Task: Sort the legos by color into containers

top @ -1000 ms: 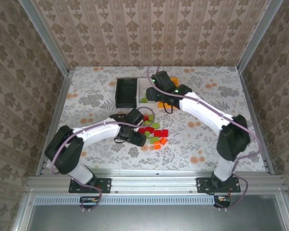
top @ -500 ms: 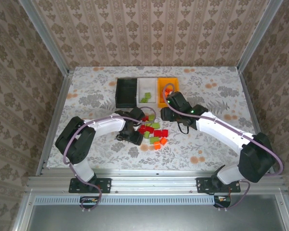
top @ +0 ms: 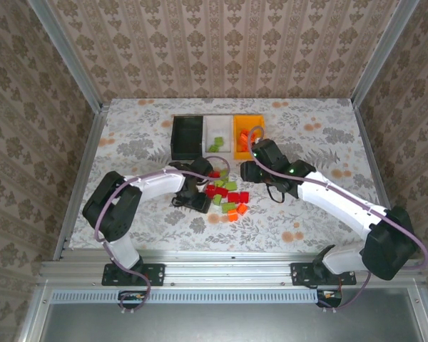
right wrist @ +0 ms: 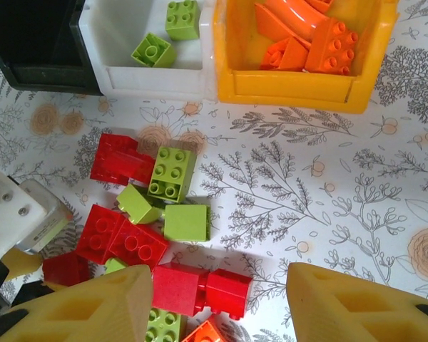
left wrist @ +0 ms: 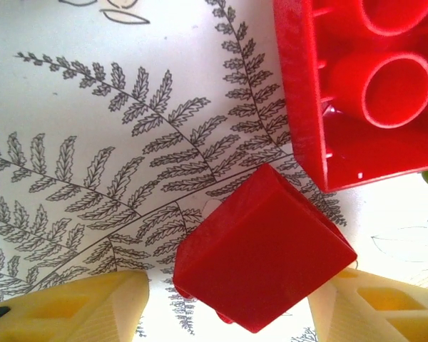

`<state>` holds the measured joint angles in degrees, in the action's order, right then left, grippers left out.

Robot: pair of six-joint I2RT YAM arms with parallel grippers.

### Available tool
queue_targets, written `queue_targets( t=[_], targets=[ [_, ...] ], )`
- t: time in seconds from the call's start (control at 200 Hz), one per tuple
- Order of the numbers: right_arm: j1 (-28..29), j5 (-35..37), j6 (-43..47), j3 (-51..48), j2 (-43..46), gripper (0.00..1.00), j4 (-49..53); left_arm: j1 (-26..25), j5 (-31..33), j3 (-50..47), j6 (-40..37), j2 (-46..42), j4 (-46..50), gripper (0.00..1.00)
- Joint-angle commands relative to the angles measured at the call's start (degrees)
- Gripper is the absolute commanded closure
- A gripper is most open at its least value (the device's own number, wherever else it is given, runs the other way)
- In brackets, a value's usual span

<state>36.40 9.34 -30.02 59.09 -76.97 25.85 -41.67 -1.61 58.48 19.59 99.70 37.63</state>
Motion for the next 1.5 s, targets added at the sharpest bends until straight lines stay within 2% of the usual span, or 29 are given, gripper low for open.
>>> queue_targets(
  t=[0.0, 0.095, 0.195, 0.305, 0.545, 0.79, 0.955, 1.145, 1.335, 1.495],
  targets=[
    [0.66, -0.51, -1.07, -1.40, 1.81, 0.46, 0.87, 4.11, 8.74, 1.22, -2.54, 3.35, -14.37, 0.35],
    [0.77, -0.21, -1.14, -1.59, 2.17, 0.46, 1.27, 4.32, 8.25, 1.75, -3.26, 3.22, -14.59, 0.35],
    [0.86, -0.19, -1.32, -1.78, 2.35, 0.46, 1.24, 4.51, 10.56, 1.83, -3.90, 3.06, -14.46, 0.37],
    [1.04, -0.03, -1.53, -1.95, 2.45, 0.46, 1.14, 5.06, 8.77, 1.77, -3.78, 3.31, -14.80, 0.38],
    [1.56, 0.04, -1.79, -2.11, 2.28, 0.46, 0.83, 4.53, 8.25, 1.49, -1.59, 4.64, -15.70, 0.60],
    [1.88, 0.12, -1.80, -2.45, 2.26, 0.46, 0.54, 3.01, 10.90, 1.12, -1.05, 1.84, -14.18, 0.68],
    [1.92, 0.19, -1.54, -2.55, 1.92, 0.46, 0.26, 2.60, 11.62, 1.93, -0.87, -3.42, -11.15, 0.68],
    [1.83, 0.81, -1.42, -3.60, 1.58, 0.47, -0.57, 3.27, 11.49, 8.01, -2.59, -6.28, -5.48, 0.68],
    [1.57, 1.01, -1.58, -5.25, 2.11, 0.46, -1.21, 6.54, 12.34, 14.91, -4.95, -3.27, -2.95, 0.67],
    [0.78, 1.38, -1.02, -6.47, 2.69, 0.46, -1.24, 12.24, 10.83, 26.60, -6.56, 5.33, 0.44, 0.66]
  ],
)
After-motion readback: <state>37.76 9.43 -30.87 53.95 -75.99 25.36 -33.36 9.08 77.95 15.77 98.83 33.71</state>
